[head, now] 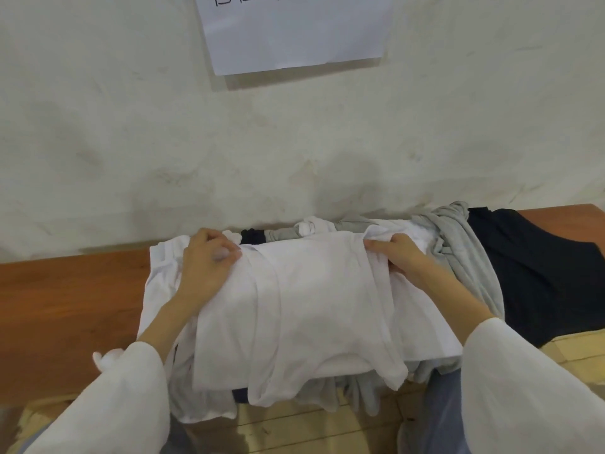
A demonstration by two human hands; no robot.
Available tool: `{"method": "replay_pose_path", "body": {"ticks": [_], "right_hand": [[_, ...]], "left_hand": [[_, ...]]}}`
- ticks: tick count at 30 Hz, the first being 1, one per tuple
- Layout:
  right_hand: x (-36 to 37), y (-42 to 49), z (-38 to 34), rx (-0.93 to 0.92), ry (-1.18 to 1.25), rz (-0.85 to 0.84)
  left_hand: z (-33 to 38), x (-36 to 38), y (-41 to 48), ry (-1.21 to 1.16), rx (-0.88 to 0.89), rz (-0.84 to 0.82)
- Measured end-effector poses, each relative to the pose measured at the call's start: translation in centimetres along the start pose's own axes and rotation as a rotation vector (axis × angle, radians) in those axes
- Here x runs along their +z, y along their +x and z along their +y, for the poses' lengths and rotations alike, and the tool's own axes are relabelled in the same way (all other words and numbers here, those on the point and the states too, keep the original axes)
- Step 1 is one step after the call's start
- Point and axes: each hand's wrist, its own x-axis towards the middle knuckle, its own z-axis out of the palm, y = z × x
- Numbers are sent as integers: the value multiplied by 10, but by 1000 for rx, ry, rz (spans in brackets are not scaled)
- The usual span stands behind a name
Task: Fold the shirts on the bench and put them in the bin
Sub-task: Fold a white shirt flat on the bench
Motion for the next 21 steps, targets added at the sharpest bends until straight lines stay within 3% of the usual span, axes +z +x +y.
{"method": "replay_pose_path", "body": {"ticks": [2, 6, 8, 10, 14, 18, 21], "right_hand": [[0, 7, -3, 37, 151, 27], [-3, 16, -4, 206, 238, -100], [-14, 13, -6, 247, 241, -126], [-27, 13, -7, 255, 191, -32], [-48, 15, 11, -1, 30, 315], [-52, 9, 28, -216, -480, 152], [-44, 13, 34, -322, -578, 241]], "left_hand": [[2, -4, 11, -53, -85, 64], [-8, -4, 21, 113, -132, -104], [-11, -4, 15, 37, -156, -62], [-15, -9, 5, -48, -216, 3], [-23, -17, -4, -214, -298, -32], [-19, -17, 2, -237, -337, -29], [-9, -17, -1, -288, -360, 121]]}}
